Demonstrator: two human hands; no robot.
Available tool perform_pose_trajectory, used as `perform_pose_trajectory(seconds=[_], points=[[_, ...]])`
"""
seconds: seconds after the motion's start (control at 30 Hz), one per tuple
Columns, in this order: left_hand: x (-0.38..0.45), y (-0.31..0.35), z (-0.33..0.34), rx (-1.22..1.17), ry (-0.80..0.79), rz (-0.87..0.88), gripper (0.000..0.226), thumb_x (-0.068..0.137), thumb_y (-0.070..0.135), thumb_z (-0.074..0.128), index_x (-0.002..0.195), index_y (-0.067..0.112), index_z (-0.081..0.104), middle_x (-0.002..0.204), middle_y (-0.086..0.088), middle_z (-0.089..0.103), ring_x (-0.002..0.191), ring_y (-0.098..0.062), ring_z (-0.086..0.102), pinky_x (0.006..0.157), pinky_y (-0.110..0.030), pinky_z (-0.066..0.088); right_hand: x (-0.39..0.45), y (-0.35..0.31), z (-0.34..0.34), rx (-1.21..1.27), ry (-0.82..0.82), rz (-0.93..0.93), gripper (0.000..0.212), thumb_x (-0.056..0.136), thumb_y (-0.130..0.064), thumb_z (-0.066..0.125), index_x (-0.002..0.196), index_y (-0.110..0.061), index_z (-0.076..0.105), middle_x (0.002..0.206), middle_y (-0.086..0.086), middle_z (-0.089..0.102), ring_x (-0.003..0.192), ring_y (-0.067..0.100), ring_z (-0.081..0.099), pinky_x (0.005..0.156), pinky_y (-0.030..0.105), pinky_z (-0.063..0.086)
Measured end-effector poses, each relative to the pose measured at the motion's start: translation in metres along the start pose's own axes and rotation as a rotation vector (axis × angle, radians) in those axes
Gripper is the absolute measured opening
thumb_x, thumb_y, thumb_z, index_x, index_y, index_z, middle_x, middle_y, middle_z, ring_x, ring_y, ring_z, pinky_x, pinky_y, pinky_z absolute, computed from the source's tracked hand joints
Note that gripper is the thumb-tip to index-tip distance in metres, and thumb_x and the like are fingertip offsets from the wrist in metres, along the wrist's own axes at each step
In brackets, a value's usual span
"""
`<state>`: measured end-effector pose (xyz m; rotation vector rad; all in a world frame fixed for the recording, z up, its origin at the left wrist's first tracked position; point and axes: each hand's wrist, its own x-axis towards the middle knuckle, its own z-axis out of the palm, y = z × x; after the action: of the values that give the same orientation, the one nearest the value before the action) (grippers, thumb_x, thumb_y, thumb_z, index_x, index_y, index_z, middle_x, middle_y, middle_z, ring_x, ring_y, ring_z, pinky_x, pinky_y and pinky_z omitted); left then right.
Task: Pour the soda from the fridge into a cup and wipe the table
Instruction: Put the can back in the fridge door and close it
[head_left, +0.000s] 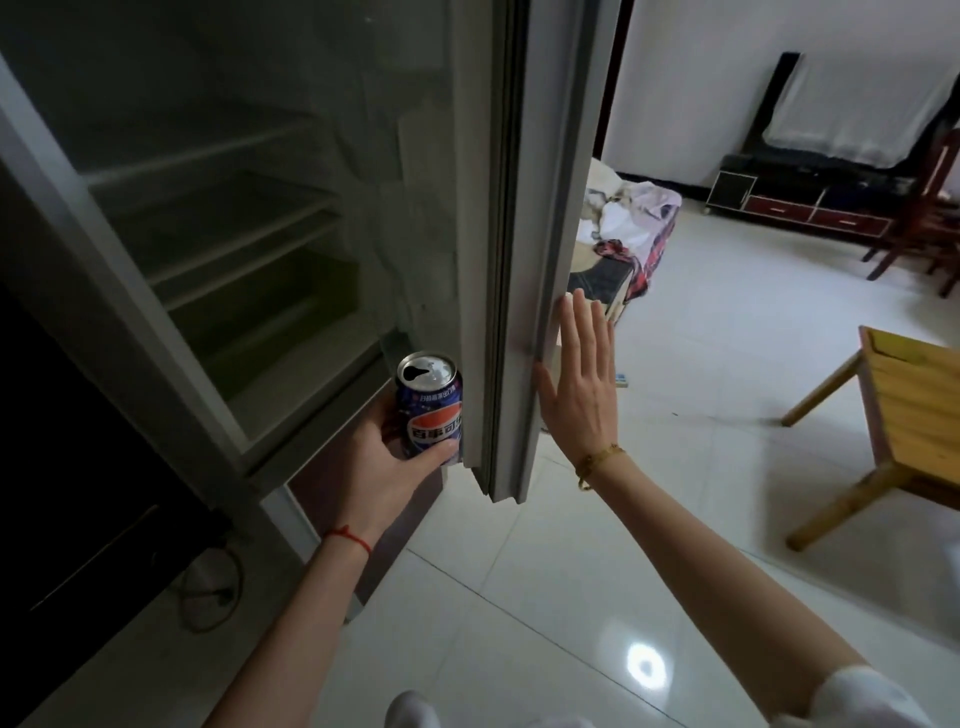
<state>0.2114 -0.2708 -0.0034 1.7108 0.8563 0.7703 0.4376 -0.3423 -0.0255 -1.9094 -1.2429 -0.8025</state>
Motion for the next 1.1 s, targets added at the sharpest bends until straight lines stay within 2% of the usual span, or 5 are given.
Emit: perform_pose_trajectory(seconds=[0.2, 0.5, 0.67, 0.77, 1.1], points=[[0.014, 0.025, 0.071, -0.031, 0.008, 0.01, 0.061, 0.07, 0.003, 0.082, 0.121, 0.021, 0.053, 0.1, 0.018, 0.058, 0.089, 0.007, 0.057, 0.066, 0.001, 0.045, 0.018, 0.067, -0.01, -0.033, -0.077, 0.058, 0.068, 0.097, -0.016, 0.054, 0.153, -0.006, 0.016, 0.161, 0.01, 0.018, 0.15, 0.028, 0.01, 0.119, 0.052, 0.02], [0.042, 0.051, 0.168, -0.047, 0.059, 0.028, 0.062, 0.067, 0.008, 0.086, 0.116, 0.028, 0.053, 0.101, 0.02, 0.061, 0.09, 0.008, 0.061, 0.068, -0.003, 0.048, 0.051, 0.159, -0.021, 0.092, -0.238, 0.099, 0.065, 0.099, -0.027, 0.041, 0.155, -0.012, 0.011, 0.163, 0.0, 0.013, 0.151, 0.022, 0.006, 0.123, 0.045, 0.01], [0.061, 0.066, 0.209, -0.031, 0.082, 0.03, 0.062, 0.069, 0.003, 0.084, 0.122, 0.014, 0.054, 0.096, 0.02, 0.057, 0.084, 0.012, 0.055, 0.065, 0.001, 0.044, 0.076, 0.2, -0.021, 0.203, -0.283, 0.143, 0.071, 0.094, -0.02, 0.046, 0.155, -0.013, 0.011, 0.162, 0.002, 0.017, 0.149, 0.023, 0.013, 0.123, 0.04, 0.013], [0.074, 0.073, 0.229, -0.023, 0.084, 0.042, 0.062, 0.07, -0.002, 0.082, 0.124, 0.007, 0.054, 0.099, 0.01, 0.058, 0.082, 0.012, 0.054, 0.064, 0.002, 0.043, 0.094, 0.22, -0.016, 0.258, -0.281, 0.202, 0.072, 0.092, -0.016, 0.048, 0.154, -0.011, 0.012, 0.161, 0.005, 0.02, 0.148, 0.023, 0.019, 0.122, 0.038, 0.016], [0.136, 0.076, 0.271, 0.069, 0.09, 0.074, 0.064, 0.064, 0.019, 0.089, 0.119, 0.019, 0.058, 0.105, 0.011, 0.066, 0.094, 0.005, 0.062, 0.072, -0.004, 0.048, 0.153, 0.286, 0.017, 0.47, -0.329, 0.449, 0.067, 0.097, -0.017, 0.044, 0.155, -0.017, 0.01, 0.161, 0.003, 0.02, 0.148, 0.021, 0.018, 0.122, 0.038, 0.017]])
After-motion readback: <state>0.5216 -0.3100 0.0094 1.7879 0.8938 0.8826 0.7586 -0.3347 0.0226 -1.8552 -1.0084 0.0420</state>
